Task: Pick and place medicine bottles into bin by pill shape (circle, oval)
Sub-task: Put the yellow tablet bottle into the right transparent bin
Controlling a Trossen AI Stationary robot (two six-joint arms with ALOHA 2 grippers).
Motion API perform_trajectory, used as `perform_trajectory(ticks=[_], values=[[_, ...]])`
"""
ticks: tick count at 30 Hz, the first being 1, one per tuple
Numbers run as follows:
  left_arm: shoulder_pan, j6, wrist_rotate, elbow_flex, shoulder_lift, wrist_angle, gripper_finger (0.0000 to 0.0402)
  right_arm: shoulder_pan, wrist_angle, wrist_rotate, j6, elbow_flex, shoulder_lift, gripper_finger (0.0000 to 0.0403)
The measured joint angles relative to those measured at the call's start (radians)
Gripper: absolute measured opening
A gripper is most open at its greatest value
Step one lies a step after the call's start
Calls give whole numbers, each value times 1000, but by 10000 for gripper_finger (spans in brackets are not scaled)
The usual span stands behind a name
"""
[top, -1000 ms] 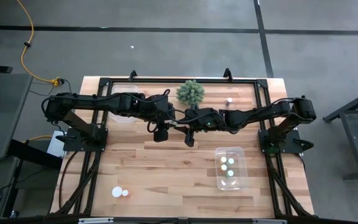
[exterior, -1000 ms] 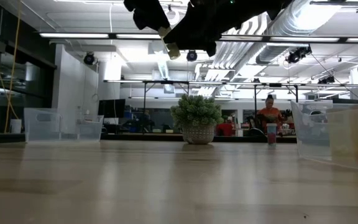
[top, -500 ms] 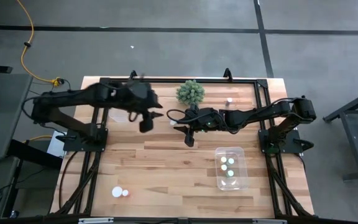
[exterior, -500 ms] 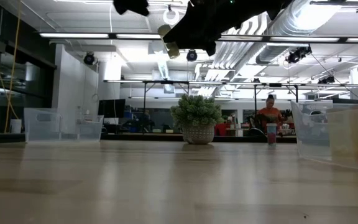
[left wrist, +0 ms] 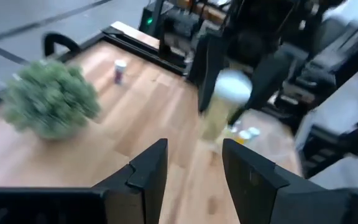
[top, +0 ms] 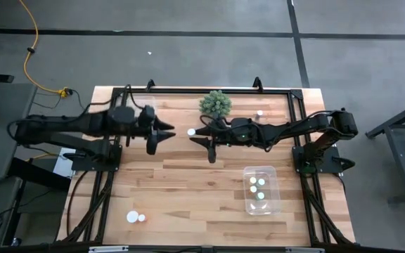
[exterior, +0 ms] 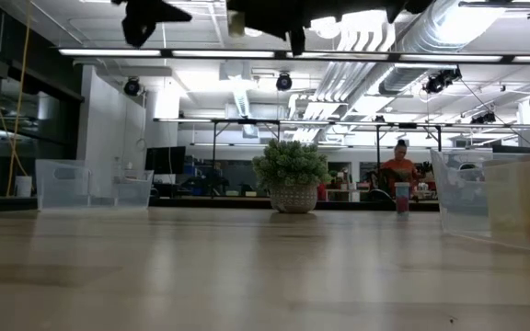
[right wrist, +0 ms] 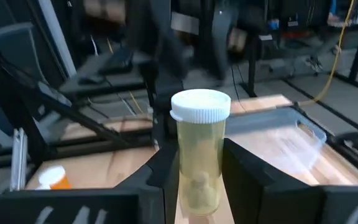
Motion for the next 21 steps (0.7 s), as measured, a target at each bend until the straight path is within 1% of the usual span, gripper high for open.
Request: perform_trajectory(ticks=[3, 5, 8, 12, 15, 18, 21], values=[[-38, -81, -16, -130, -20, 160, 143, 0, 50, -6, 0, 0, 0, 90], [-63, -106, -39, -185, -6, 264, 143, 0, 79, -6, 1, 0, 0, 90], [-91, -94, -74, -210, 48, 388, 150, 0, 101, -6, 2, 0, 0, 90], [-108, 3, -87, -210, 117, 520, 178, 0, 110, -9, 10, 0, 0, 90], [-109, 46, -94, -205, 154, 548, 210, 0, 115, -35, 10, 0, 0, 90], [-105, 49, -120, -191, 174, 551, 241, 0, 116, -50, 10, 0, 0, 90], [-99, 60, -97, -183, 188, 557, 261, 0, 118, -50, 10, 0, 0, 90]])
